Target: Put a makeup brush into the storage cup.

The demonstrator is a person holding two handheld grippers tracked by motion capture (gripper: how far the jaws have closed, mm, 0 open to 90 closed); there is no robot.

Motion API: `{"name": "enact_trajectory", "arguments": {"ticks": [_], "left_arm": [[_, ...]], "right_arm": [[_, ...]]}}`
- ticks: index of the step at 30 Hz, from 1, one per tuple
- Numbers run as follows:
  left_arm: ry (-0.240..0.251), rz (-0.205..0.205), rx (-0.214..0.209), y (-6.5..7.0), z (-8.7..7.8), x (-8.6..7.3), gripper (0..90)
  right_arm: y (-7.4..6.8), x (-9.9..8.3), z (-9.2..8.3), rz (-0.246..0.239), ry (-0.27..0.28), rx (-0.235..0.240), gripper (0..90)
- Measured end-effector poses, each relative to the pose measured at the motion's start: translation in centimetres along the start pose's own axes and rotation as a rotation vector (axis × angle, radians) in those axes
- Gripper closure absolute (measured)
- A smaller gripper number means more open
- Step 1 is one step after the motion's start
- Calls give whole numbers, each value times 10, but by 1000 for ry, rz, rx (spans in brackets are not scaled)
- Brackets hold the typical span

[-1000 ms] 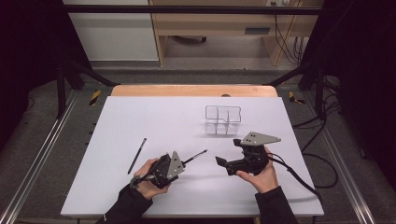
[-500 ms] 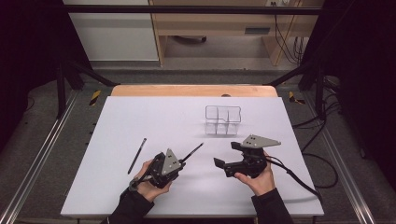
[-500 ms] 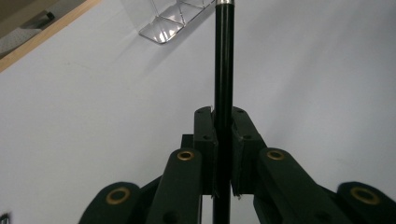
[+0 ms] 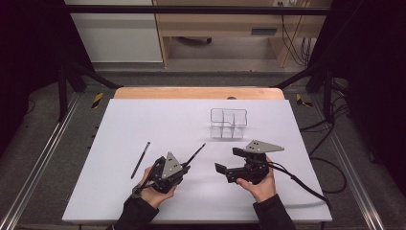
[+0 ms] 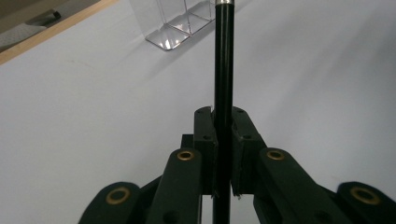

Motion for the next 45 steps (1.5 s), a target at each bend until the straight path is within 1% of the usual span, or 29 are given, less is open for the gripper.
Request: {"name": "enact_trajectory", "arguments": {"ticks": [4,8,11,13,16,21,23,26,30,34,39,45], "left_arm": [[13,-23,-5,2,1,1,825],[18,-46,-17,6,3,2,824],[21,-63,-23,8,5,3,825],[26,-74,-34,9,6,4,824],[38,-87,-44,10,6,6,824],[52,-117,-42,7,5,8,825],[60,-131,-47,6,5,9,825],[72,-153,-52,5,4,12,825],[81,-164,-56,5,4,15,825],[97,-171,-58,8,5,18,825],[117,-193,-70,10,6,23,825],[128,-205,-80,15,10,27,825]], "right_arm": [[0,1,3,12,26,2,83],[0,3,6,37,49,-3,99],[-1,4,8,59,58,24,115],[-1,5,10,68,58,22,128],[-3,6,14,66,52,8,139],[-7,11,19,61,56,17,143],[-9,14,20,68,64,28,145],[-11,17,22,66,67,28,148],[-12,21,23,72,88,26,160],[-13,25,25,88,104,37,168],[-11,26,26,108,111,43,180],[-10,27,28,124,115,43,198]]}}
Point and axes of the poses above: each handheld gripper's, and its own axes: z roughly forward along the jaws, x roughly out of its top, y roughly to its right, the point moved 5 cm from there along z, roughly forward along the jaws, and after that the axes turned 12 degrees about -y, right-handed, at the moved point
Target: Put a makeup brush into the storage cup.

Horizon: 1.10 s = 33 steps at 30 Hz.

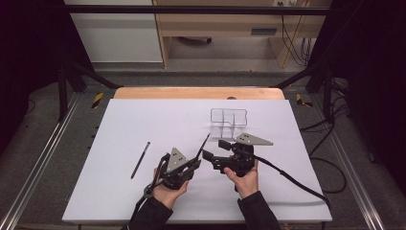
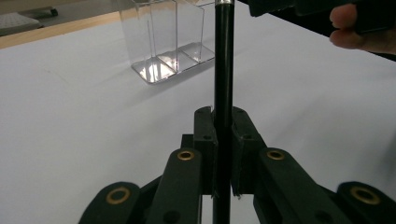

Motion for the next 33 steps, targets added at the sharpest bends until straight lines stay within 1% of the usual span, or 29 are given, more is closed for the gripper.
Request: {"name": "enact_trajectory", "arguments": {"ticks": [2,5,8,12,16,18,23,27,29,33], "left_arm": [[2,1,-1,2,2,0,825],[6,-2,-2,4,4,1,825],[9,-13,-6,5,5,1,825],[15,-20,-9,8,6,1,825],[17,-23,-12,10,8,1,825],[17,-26,-14,11,9,1,825],[21,-33,-17,14,10,2,825],[22,-37,-23,18,13,2,825],[23,-33,-23,19,13,3,825],[31,-41,-24,20,12,4,825]], "right_arm": [[1,0,2,8,-2,-4,210],[1,-1,5,18,-3,4,247],[1,-2,7,26,-3,14,301],[0,-3,9,41,-14,20,400],[-1,-3,9,39,-7,28,485],[-1,-3,9,49,-7,33,512],[-1,-2,8,49,0,39,594],[-2,-2,8,54,0,53,666],[-3,-3,8,56,-3,55,693],[-3,-2,7,61,0,55,737]]}}
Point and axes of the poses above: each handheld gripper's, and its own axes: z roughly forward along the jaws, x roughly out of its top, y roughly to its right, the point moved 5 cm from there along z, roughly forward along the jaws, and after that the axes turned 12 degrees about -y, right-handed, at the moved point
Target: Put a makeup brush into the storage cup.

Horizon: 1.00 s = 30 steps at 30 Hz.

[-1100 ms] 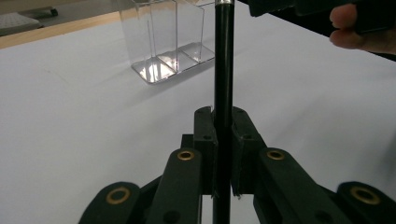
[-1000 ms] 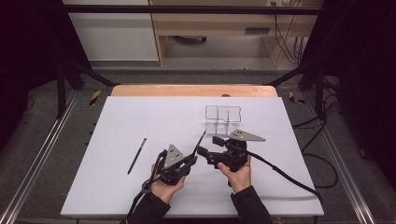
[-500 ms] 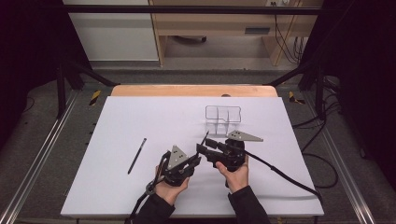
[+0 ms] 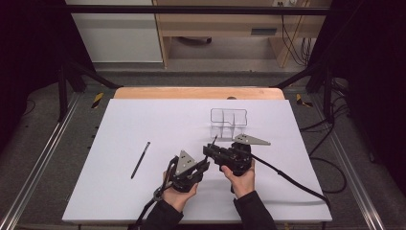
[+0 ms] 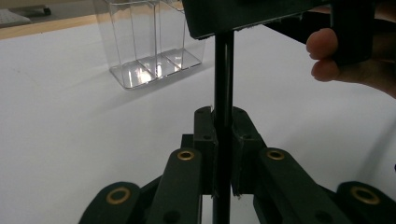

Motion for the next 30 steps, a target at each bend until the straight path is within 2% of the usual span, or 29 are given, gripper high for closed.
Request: {"name": "enact_trajectory", "arguments": {"ticks": [13,21,26,30], "left_arm": [[11,-3,0,0,-3,1,825],[10,16,8,2,-2,2,816],[8,47,19,3,-3,3,701],[-6,75,30,2,-6,3,586]], "right_arm": [[-3,-1,-1,0,1,35,819],[-6,0,-3,-20,8,63,841],[-7,1,-6,-36,16,66,842],[-6,2,-8,-57,20,45,842]]}}
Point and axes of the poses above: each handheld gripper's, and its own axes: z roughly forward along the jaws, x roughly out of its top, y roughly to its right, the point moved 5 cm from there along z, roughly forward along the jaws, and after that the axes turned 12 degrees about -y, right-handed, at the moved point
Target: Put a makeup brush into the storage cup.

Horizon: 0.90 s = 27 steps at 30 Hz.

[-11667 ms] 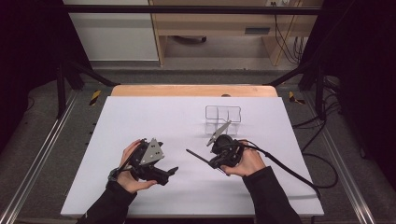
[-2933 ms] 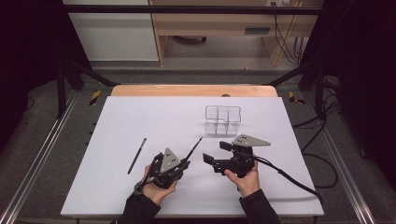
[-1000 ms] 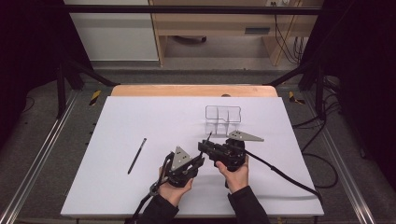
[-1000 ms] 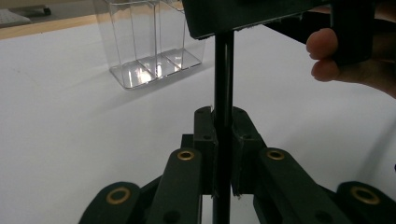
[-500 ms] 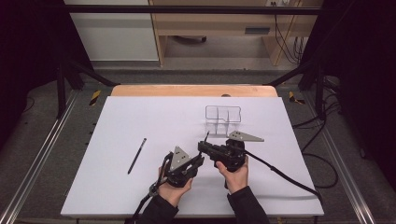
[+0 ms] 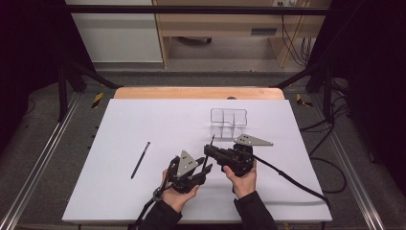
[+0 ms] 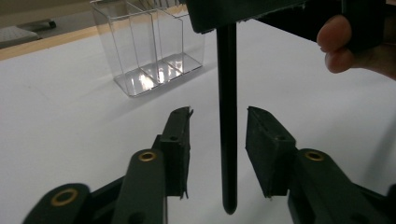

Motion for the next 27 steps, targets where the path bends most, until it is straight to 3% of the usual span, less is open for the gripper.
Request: {"name": "enact_trajectory", "arguments": {"ticks": [12,27], "left_arm": [[-35,38,-64,-16,-16,-4,350],[-58,44,-67,-51,-45,-20,153]], "right_arm": [[3,4,-9,-54,16,-73,842],[9,7,-17,-97,19,-140,842]]}}
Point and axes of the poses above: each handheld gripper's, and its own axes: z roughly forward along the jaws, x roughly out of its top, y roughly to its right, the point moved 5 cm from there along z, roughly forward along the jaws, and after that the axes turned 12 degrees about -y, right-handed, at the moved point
